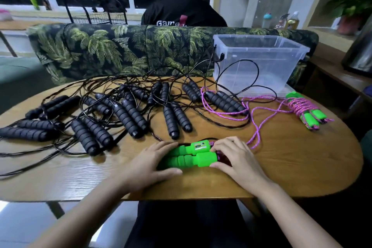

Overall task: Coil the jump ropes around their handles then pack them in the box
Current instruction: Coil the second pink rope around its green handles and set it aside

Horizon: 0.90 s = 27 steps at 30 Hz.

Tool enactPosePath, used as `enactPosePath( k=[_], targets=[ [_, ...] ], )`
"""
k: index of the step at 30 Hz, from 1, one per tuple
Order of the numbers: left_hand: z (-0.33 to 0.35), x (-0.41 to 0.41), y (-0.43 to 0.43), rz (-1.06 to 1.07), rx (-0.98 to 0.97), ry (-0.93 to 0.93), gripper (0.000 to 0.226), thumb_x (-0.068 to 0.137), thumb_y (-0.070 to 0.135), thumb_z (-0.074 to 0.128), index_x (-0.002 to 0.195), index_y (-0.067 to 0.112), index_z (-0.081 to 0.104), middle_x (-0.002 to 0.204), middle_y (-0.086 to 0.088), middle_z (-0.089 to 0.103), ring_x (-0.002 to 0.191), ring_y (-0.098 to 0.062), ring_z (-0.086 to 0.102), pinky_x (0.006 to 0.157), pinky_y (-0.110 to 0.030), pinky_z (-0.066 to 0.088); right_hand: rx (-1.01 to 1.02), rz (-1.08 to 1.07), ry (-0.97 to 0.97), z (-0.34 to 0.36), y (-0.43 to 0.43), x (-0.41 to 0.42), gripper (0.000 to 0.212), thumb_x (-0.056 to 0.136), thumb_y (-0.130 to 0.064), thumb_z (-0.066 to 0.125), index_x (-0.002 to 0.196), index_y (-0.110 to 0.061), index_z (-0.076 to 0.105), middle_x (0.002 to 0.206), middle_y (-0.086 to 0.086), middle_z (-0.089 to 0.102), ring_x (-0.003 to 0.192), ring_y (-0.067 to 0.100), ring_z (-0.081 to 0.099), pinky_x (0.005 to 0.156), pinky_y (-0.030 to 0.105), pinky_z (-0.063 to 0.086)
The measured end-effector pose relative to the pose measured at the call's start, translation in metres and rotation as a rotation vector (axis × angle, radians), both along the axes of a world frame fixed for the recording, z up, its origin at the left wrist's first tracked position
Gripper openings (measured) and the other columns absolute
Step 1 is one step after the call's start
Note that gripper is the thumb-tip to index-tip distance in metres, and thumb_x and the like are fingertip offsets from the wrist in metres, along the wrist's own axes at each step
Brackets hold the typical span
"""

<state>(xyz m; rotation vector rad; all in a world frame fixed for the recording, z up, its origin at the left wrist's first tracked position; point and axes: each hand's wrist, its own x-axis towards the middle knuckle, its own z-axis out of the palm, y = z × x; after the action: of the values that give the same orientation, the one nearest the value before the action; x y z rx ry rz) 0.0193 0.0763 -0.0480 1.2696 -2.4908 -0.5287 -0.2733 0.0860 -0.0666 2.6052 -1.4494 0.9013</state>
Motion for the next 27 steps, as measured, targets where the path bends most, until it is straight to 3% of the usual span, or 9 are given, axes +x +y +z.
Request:
enactPosePath(
  k=[5,11,15,19,23,27],
  targets=[
    [-0.016,-0.001,-0.002,-0.064,-0.151,0.011,0.058,0.091,0.061,0.048,0.145,0.045,0.036,0.148,0.018,0.039,0.131,-0.002,0.038,0.103,-0.019,0.034,0.223,-0.073,0.038,0.005,-0.008,-0.025,0.059,0.078,-0.058,0.067,0.128,-0.03,0.053,0.126,-0.025,0.044,0.123,-0.003,0.032,0.099,0.022,0.034],
    [-0.023,0.002,-0.001,-0.079,-0.192,0.074,0.037,0.095,0.057,0.047,0.132,0.049,0.043,0.148,0.024,0.037,0.128,-0.003,0.042,0.101,-0.025,0.039,0.145,-0.11,0.213,0.005,-0.012,-0.042,0.024,0.088,-0.048,0.061,0.103,-0.029,0.065,0.095,-0.024,0.054,0.097,0.005,0.046,0.087,0.027,0.04],
    [-0.026,0.001,-0.005,-0.016,-0.208,0.113,0.035,0.094,0.06,0.045,0.126,0.046,0.049,0.147,0.021,0.041,0.124,-0.007,0.047,0.099,-0.032,0.044,-0.042,-0.18,0.271,0.002,-0.013,-0.044,0.021,0.087,-0.047,0.058,0.082,-0.027,0.059,0.08,-0.02,0.052,0.081,0.008,0.048,0.072,0.026,0.045],
    [-0.029,0.0,-0.016,0.088,-0.211,0.137,0.04,0.092,0.06,0.044,0.125,0.041,0.055,0.146,0.017,0.043,0.12,-0.012,0.048,0.1,-0.04,0.045,-0.16,-0.244,0.269,-0.003,-0.015,-0.036,0.03,0.093,-0.047,0.042,0.078,-0.025,0.056,0.071,-0.015,0.057,0.071,0.013,0.055,0.066,0.03,0.05],
    [-0.03,-0.006,-0.023,0.152,-0.244,0.137,0.038,0.091,0.055,0.046,0.123,0.037,0.058,0.144,0.017,0.044,0.11,-0.017,0.052,0.093,-0.042,0.049,-0.172,-0.293,0.235,-0.003,-0.016,-0.025,0.027,0.092,-0.046,0.055,0.076,-0.024,0.057,0.066,-0.014,0.057,0.065,0.012,0.056,0.065,0.03,0.046],
    [-0.029,-0.014,-0.022,0.21,-0.28,0.138,0.04,0.088,0.053,0.048,0.118,0.033,0.064,0.139,0.015,0.051,0.1,-0.021,0.056,0.084,-0.042,0.052,-0.205,-0.268,0.178,-0.004,-0.008,-0.007,0.024,0.091,-0.04,0.055,0.075,-0.022,0.058,0.065,-0.012,0.059,0.06,0.012,0.057,0.055,0.029,0.044]
  ],
)
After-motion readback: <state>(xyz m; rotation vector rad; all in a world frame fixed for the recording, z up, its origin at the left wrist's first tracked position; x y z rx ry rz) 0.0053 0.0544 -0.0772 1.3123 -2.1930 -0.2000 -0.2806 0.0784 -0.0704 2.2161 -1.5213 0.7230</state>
